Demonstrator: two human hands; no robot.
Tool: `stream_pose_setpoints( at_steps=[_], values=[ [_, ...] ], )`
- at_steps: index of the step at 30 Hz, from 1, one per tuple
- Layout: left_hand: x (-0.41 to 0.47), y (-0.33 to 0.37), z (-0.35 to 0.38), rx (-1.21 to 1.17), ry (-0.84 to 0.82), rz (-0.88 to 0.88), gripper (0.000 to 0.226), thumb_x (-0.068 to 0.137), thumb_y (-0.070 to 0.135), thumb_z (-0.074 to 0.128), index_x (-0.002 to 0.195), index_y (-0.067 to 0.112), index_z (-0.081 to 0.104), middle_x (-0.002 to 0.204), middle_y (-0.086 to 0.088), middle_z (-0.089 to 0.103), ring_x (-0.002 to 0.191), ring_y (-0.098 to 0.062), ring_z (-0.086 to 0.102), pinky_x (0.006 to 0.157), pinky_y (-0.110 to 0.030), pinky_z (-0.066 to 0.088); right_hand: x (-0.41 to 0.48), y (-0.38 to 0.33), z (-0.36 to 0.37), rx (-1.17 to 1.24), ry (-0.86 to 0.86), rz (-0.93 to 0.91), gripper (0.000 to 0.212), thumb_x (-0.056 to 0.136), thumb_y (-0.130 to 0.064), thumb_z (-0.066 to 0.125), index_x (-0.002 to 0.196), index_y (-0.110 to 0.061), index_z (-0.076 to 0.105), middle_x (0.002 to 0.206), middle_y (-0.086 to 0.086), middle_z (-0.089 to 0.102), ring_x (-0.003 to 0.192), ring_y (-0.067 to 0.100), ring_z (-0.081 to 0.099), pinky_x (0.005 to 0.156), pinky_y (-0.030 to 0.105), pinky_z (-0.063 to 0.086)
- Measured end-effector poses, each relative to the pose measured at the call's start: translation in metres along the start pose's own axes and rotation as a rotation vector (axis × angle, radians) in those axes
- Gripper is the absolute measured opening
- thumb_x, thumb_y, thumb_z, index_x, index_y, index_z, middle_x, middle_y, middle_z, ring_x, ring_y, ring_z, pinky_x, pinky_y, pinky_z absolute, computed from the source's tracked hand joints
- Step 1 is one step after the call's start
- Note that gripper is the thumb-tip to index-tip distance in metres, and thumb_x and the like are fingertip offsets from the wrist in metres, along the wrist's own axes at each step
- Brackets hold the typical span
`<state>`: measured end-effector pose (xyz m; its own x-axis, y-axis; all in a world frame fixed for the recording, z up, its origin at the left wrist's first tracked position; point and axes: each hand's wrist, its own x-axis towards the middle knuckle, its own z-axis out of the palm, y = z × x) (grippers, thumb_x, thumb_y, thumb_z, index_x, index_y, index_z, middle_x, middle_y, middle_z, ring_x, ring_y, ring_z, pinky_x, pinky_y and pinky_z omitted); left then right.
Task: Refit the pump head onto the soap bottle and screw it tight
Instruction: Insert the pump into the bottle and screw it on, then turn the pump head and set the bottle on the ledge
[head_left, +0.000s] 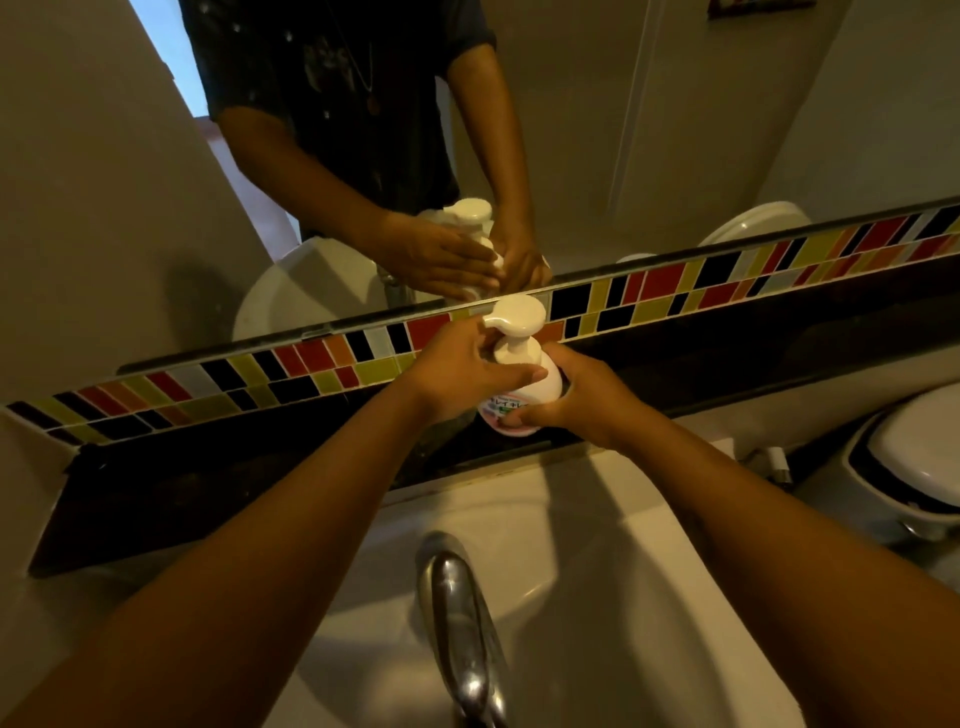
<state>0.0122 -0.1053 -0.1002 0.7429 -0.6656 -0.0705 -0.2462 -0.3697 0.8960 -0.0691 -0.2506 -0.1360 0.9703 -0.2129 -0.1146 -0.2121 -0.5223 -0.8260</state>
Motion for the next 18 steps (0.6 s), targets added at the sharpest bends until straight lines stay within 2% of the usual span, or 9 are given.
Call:
stream_pose_setpoints(
  at_steps=[3, 5, 6, 8, 11, 13, 15, 18],
  values=[
    [-0.004, 0.000, 0.000, -0.022, 0.012, 0.008, 0.065, 0.074, 0.024, 0.081, 0.133, 0.020, 0.052, 0.124, 0.002, 0.064, 0.109, -0.013, 0.062, 0.084, -0.026, 0.054, 0.003, 0.000, -0.004, -0.002, -0.036, 0.013, 0.076, 0.064, -0.027, 0.084, 0.131, -0.025, 0.050, 0.129, 0.002, 0.061, 0.114, 0.021, 0.059, 0.097, 0.043, 0.051],
    [-0.013, -0.004, 0.000, -0.057, 0.045, 0.005, 0.065, 0.072, 0.021, 0.082, 0.129, 0.026, 0.052, 0.119, 0.009, 0.061, 0.106, -0.009, 0.059, 0.081, -0.024, 0.053, 0.006, -0.002, -0.004, -0.035, -0.090, 0.003, 0.081, 0.059, -0.041, 0.084, 0.131, -0.033, 0.049, 0.132, 0.001, 0.058, 0.118, 0.022, 0.056, 0.099, 0.048, 0.049],
    [-0.018, -0.008, -0.001, -0.086, 0.071, 0.000, 0.066, 0.070, 0.019, 0.084, 0.126, 0.030, 0.051, 0.115, 0.013, 0.060, 0.104, -0.007, 0.059, 0.082, -0.025, 0.053, 0.008, -0.003, -0.003, -0.049, -0.123, -0.002, 0.086, 0.055, -0.049, 0.084, 0.131, -0.038, 0.047, 0.135, 0.000, 0.054, 0.122, 0.022, 0.052, 0.101, 0.051, 0.046],
    [-0.027, -0.018, -0.007, -0.139, 0.121, -0.012, 0.063, 0.068, 0.015, 0.085, 0.118, 0.036, 0.051, 0.108, 0.019, 0.059, 0.098, -0.005, 0.060, 0.076, -0.023, 0.055, 0.011, -0.006, 0.001, -0.079, -0.177, -0.015, 0.087, 0.056, -0.050, 0.082, 0.133, -0.044, 0.043, 0.141, -0.001, 0.047, 0.130, 0.022, 0.037, 0.107, 0.051, 0.036],
    [-0.042, -0.027, -0.019, -0.168, 0.141, -0.062, 0.064, 0.068, 0.012, 0.084, 0.122, 0.028, 0.054, 0.108, 0.017, 0.060, 0.096, -0.007, 0.061, 0.068, -0.017, 0.055, 0.011, -0.016, 0.017, -0.094, -0.180, -0.038, 0.086, 0.058, -0.052, 0.079, 0.135, -0.047, 0.039, 0.143, -0.002, 0.046, 0.135, 0.027, 0.032, 0.109, 0.055, 0.031],
    [-0.049, -0.031, -0.026, -0.124, 0.113, -0.060, 0.069, 0.067, 0.015, 0.086, 0.126, 0.024, 0.053, 0.111, 0.013, 0.061, 0.097, -0.006, 0.061, 0.069, -0.014, 0.054, 0.010, -0.020, 0.031, -0.096, -0.144, -0.048, 0.089, 0.056, -0.057, 0.077, 0.136, -0.047, 0.038, 0.142, -0.003, 0.048, 0.134, 0.028, 0.036, 0.110, 0.055, 0.031],
    [-0.056, -0.035, -0.033, -0.073, 0.103, -0.054, 0.073, 0.066, 0.018, 0.087, 0.131, 0.023, 0.052, 0.117, 0.011, 0.061, 0.102, -0.008, 0.060, 0.073, -0.015, 0.052, 0.008, -0.023, 0.040, -0.124, -0.123, -0.045, 0.090, 0.060, -0.052, 0.079, 0.139, -0.044, 0.036, 0.145, -0.002, 0.046, 0.136, 0.028, 0.033, 0.110, 0.052, 0.027],
    [-0.063, -0.041, -0.049, -0.046, 0.140, -0.089, 0.076, 0.067, 0.020, 0.087, 0.133, 0.022, 0.051, 0.124, 0.007, 0.060, 0.109, -0.010, 0.058, 0.085, -0.026, 0.052, 0.003, -0.037, 0.037, -0.134, -0.132, -0.024, 0.102, 0.054, -0.055, 0.082, 0.140, -0.049, 0.029, 0.150, -0.001, 0.040, 0.140, 0.030, 0.031, 0.109, 0.057, 0.032]
  ],
)
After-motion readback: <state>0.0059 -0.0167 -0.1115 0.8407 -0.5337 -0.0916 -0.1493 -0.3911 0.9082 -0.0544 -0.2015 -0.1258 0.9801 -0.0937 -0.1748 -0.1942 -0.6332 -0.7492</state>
